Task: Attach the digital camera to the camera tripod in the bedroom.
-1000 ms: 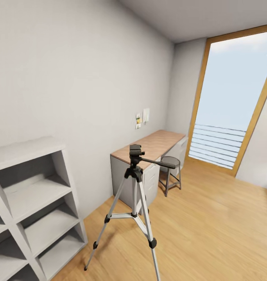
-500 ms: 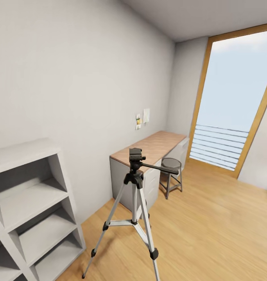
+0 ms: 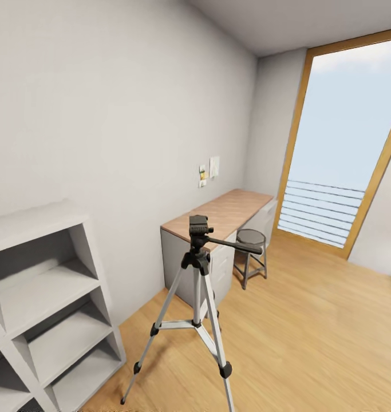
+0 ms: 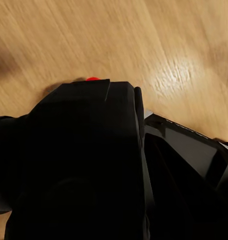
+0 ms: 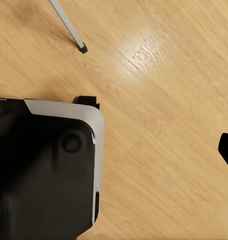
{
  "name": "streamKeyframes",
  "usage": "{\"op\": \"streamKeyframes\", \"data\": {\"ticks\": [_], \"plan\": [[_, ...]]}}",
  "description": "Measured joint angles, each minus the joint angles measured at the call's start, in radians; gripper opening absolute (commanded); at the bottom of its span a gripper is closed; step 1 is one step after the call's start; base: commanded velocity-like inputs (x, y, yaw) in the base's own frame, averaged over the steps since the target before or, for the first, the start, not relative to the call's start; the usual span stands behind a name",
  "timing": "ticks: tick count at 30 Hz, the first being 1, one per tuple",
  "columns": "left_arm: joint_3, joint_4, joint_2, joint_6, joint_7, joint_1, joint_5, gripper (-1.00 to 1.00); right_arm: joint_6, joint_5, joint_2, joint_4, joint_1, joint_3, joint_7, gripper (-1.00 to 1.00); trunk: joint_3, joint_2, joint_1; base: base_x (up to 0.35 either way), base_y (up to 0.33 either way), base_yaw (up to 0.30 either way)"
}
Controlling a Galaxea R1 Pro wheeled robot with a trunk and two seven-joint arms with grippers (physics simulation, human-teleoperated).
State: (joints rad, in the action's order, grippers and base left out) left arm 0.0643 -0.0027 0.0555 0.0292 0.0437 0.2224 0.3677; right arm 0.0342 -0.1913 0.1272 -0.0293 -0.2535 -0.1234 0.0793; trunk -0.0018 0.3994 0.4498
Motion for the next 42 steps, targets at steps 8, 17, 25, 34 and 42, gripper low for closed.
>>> {"op": "streamKeyframes", "data": {"ticks": [8,17,25,34,42], "plan": [[0.000,0.000,0.001,0.000,0.000,0.000,0.000,-1.00,-0.004,-0.001,0.001,0.000,0.000,0.001,0.000,1.00,-0.012,-0.001,0.000,0.000,0.000,0.000],[0.002,0.001,0.005,0.001,0.000,-0.001,0.001,-1.00,-0.009,-0.003,0.000,0.000,0.001,0.003,0.001,1.00,-0.026,-0.002,0.000,0.000,0.000,0.000],[0.004,0.000,0.007,0.000,0.000,-0.001,0.005,-1.00,-0.009,-0.003,0.000,0.000,0.001,0.003,-0.001,1.00,-0.039,-0.002,0.000,0.000,0.000,0.000],[0.002,-0.009,0.003,0.000,0.000,-0.001,0.007,-1.00,-0.009,-0.003,-0.001,-0.001,0.001,0.003,0.000,1.00,-0.053,-0.001,0.000,0.000,0.000,0.000],[-0.002,-0.017,0.004,0.000,0.001,-0.001,0.005,-1.00,-0.009,-0.003,0.000,0.000,0.001,0.003,0.000,1.00,-0.066,-0.001,0.000,0.000,0.000,0.000]]}}
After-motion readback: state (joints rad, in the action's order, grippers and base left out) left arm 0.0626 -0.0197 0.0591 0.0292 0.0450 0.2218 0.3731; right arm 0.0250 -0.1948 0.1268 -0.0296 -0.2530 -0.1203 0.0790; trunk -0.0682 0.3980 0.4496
